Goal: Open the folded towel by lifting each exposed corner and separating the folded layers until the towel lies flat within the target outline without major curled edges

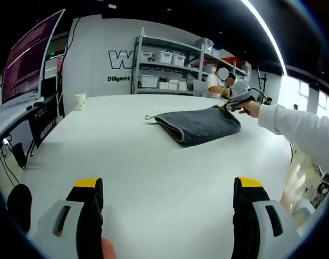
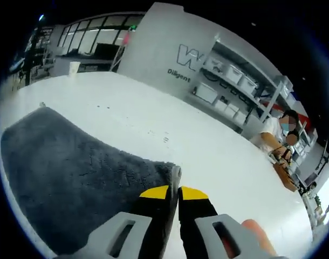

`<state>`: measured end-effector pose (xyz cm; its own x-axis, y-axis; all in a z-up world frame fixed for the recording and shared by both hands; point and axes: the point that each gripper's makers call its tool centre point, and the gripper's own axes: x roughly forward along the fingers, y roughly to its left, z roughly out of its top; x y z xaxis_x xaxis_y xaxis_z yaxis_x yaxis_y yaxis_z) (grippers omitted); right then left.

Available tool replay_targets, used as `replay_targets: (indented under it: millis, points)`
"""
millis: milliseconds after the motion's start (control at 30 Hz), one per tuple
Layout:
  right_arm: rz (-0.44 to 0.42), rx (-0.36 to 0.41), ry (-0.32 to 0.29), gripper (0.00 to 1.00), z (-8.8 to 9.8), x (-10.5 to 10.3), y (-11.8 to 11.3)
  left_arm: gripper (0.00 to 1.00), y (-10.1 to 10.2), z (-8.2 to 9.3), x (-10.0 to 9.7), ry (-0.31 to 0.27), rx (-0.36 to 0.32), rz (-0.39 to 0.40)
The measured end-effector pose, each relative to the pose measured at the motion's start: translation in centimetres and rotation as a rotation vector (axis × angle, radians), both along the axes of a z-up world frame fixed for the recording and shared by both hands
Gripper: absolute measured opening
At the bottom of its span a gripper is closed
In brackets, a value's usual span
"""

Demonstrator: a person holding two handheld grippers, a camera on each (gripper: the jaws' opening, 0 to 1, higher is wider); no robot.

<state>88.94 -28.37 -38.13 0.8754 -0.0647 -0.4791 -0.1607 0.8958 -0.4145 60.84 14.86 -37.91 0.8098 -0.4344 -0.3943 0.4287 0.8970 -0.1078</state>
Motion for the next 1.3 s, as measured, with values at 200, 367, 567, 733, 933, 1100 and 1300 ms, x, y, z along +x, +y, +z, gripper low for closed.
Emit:
replay_targets:
  millis: [200, 367, 567, 733, 933, 1100, 1300]
  points:
    - [-0.028, 0.017, 0.038, 0.00, -2.4, 0.5, -0.3, 1.00, -0.2, -0.1, 0.3, -0.001, -0.003, -0.005]
    - [-0.032, 0.016, 0.047, 0.00, -3.0, 0.4, -0.5, 1.00, -0.4, -0.6, 0.5, 0.014, 0.003, -0.012]
    - [-0.046, 0.007, 0.031, 0.04, -2.7, -0.3, -0.4, 1.00, -0.6, -0.7, 0.6, 0.017, 0.004, -0.012]
    - [-0.053, -0.028, 0.021, 0.22, -1.4, -1.3, -1.4, 1.00, -0.6, -0.5, 0.3, 0.014, 0.007, -0.012]
    - [-0.038, 0.025, -0.040, 0.38, 1.8, -2.9, -2.5, 1.00, -0.4, 0.0, 0.0, 0.006, 0.007, -0.003]
    - [0.008, 0.089, -0.135, 0.39, 5.1, -5.5, -1.8, 1.00, -0.5, 0.6, -0.7, -0.008, 0.007, -0.007]
    - [0.122, 0.099, -0.139, 0.49, 6.3, -8.3, 0.6, 1.00, 0.2, 1.3, -1.1, -0.022, 0.008, 0.015]
